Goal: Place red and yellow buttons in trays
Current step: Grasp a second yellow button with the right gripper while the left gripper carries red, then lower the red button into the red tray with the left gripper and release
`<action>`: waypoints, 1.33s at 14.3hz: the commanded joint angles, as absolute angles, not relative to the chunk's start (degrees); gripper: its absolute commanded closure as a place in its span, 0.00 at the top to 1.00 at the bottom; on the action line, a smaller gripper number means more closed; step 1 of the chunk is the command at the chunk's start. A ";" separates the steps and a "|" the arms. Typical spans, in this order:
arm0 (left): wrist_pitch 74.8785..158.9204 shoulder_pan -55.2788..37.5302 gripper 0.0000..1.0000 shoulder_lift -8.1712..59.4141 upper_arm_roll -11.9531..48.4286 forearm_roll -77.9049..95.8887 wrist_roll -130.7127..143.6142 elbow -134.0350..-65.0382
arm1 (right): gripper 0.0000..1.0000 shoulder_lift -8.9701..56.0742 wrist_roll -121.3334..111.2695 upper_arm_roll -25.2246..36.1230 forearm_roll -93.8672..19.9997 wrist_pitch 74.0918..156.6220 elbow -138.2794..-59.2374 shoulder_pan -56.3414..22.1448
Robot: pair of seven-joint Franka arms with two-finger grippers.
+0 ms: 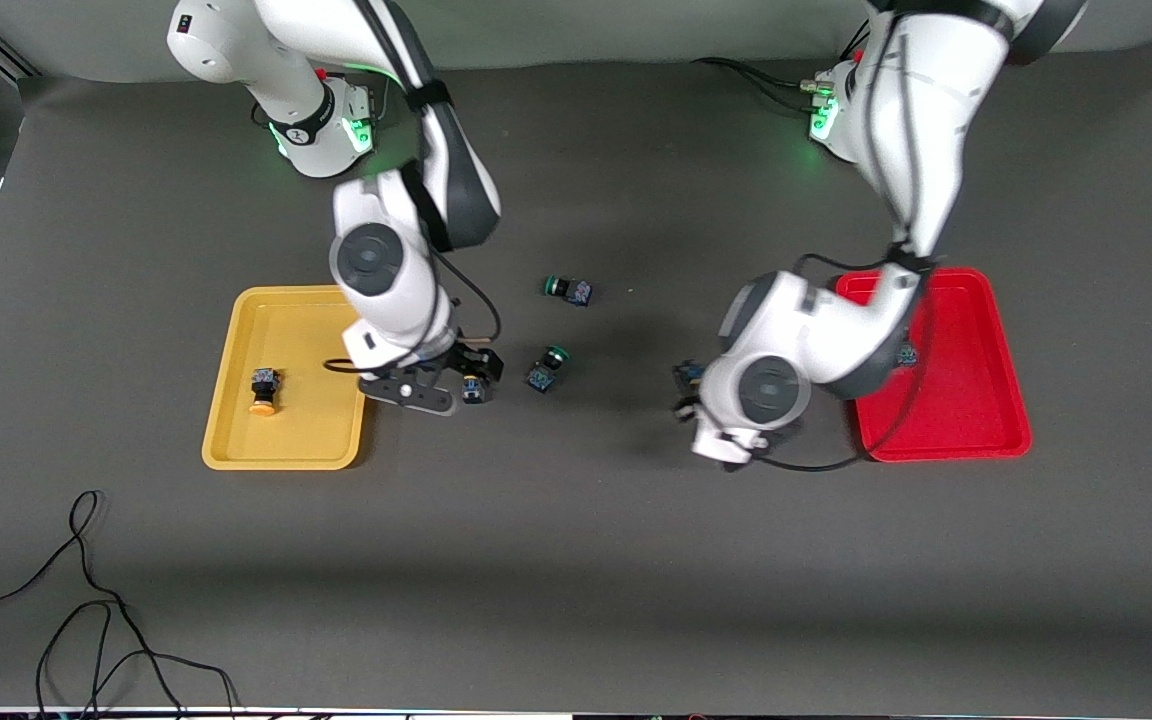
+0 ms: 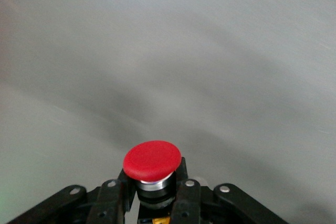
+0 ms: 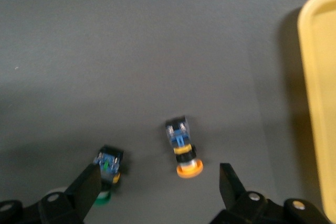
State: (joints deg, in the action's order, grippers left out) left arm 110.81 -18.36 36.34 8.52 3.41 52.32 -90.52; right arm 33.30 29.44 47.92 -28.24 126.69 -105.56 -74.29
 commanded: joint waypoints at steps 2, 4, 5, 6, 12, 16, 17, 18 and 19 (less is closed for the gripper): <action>111.71 -7.33 0.00 26.47 8.70 0.97 33.27 -107.11 | 1.00 36.21 24.64 45.18 -31.37 138.84 -112.22 -73.21; 111.71 -1.53 0.00 24.44 8.79 -4.10 25.61 -111.08 | 1.00 38.22 20.41 43.52 -37.06 141.23 -113.20 -73.21; 111.71 1.03 0.00 24.00 8.70 -6.39 22.27 -112.05 | 1.00 39.54 18.30 43.07 -40.05 141.59 -113.20 -73.30; 111.71 3.40 0.00 23.65 8.79 -8.50 19.02 -112.76 | 1.00 40.07 16.37 42.98 -41.82 141.85 -113.20 -73.30; 117.41 10.28 0.00 25.75 8.70 -12.30 9.84 -113.90 | 0.45 41.22 13.37 41.66 -42.71 143.09 -113.20 -73.04; 120.67 11.59 0.27 27.33 8.70 -18.44 8.00 -113.64 | 0.17 40.96 13.01 41.66 -42.71 142.56 -113.20 -72.60; 120.50 11.69 0.46 27.25 8.79 -18.63 7.91 -113.56 | 0.16 40.43 12.92 41.66 -42.71 142.30 -113.12 -72.42; 120.15 11.43 0.71 26.90 8.79 -18.63 7.39 -113.55 | 0.16 39.73 12.75 42.10 -42.71 141.16 -112.77 -72.25; 119.62 11.43 0.99 26.55 8.88 -18.63 6.86 -113.29 | 0.16 38.33 12.74 42.80 -42.54 138.28 -112.42 -72.16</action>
State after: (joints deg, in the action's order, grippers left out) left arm 120.08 11.01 27.83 8.45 -17.55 8.64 -113.19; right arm 40.79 15.38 42.11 -40.67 141.47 -113.03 -72.80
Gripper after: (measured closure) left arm 0.533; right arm 0.670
